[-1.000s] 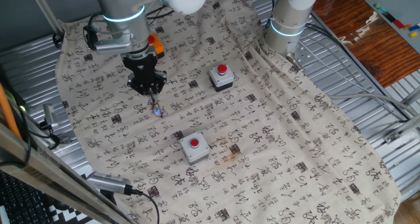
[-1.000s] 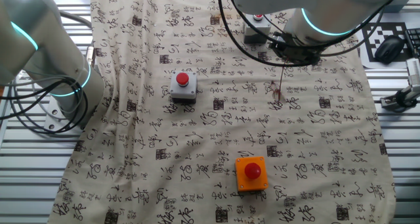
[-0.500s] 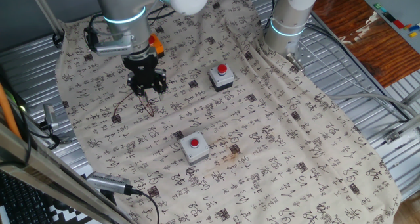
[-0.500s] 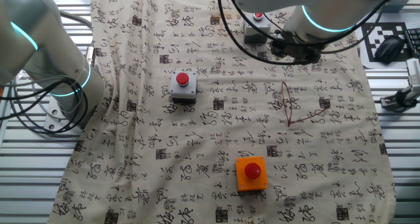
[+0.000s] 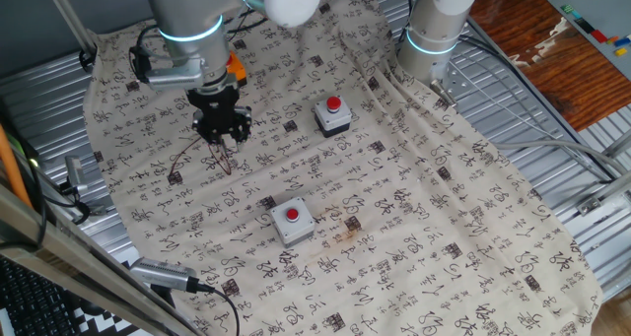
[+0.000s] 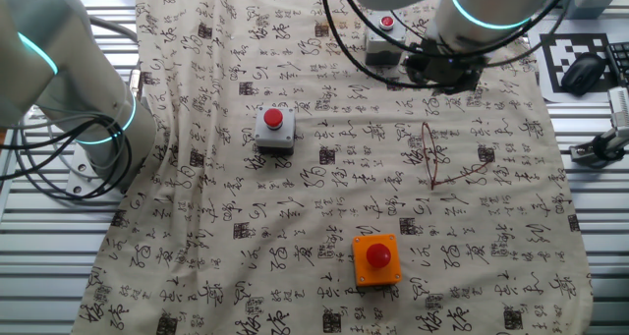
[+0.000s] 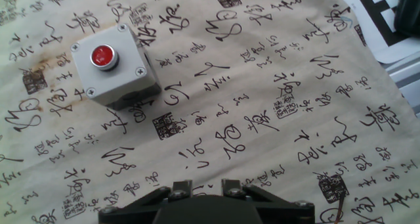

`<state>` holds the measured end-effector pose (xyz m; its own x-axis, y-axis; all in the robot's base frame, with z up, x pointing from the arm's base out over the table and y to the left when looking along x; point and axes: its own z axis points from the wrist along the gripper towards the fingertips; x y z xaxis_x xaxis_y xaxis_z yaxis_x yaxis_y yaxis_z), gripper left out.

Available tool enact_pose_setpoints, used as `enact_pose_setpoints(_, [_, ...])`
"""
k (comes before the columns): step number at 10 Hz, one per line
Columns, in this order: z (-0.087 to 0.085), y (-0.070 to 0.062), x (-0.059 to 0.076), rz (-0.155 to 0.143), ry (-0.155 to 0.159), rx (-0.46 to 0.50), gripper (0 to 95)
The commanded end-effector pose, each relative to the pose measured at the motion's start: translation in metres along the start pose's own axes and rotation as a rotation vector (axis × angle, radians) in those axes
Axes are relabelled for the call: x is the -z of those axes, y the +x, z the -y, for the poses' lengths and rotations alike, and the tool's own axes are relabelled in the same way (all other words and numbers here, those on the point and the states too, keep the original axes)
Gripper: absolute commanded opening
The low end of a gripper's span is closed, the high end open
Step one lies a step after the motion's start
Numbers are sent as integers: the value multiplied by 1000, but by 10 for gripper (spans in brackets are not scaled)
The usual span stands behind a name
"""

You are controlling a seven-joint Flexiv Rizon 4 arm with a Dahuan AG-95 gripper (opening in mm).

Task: Unfold the leg of the glasses (with one hand)

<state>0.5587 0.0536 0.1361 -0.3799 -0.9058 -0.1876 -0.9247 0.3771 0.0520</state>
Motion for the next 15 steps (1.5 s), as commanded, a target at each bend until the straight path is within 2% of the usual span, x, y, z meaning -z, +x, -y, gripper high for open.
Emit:
enact_pose_setpoints(1, [6, 2, -5, -8, -2, 9, 0])
enact_pose_setpoints(2, [7, 3, -7, -32, -5, -23, 0])
enact_pose_setpoints(3, [3, 6, -8, -73, 1, -48, 0])
enact_pose_setpoints(4, [2, 7, -8, -87, 7, -63, 0])
enact_pose_setpoints(6, [2, 7, -8, -96, 8, -98, 0])
enact_pose_setpoints(9, [2, 7, -8, -141, 27, -122, 0])
enact_pose_setpoints(10, [2, 7, -8, -168, 39, -117, 0])
enact_pose_setpoints(12, [7, 10, -13, -185, 44, -94, 0])
enact_pose_setpoints(15, [26, 23, -30, -181, 40, -69, 0])
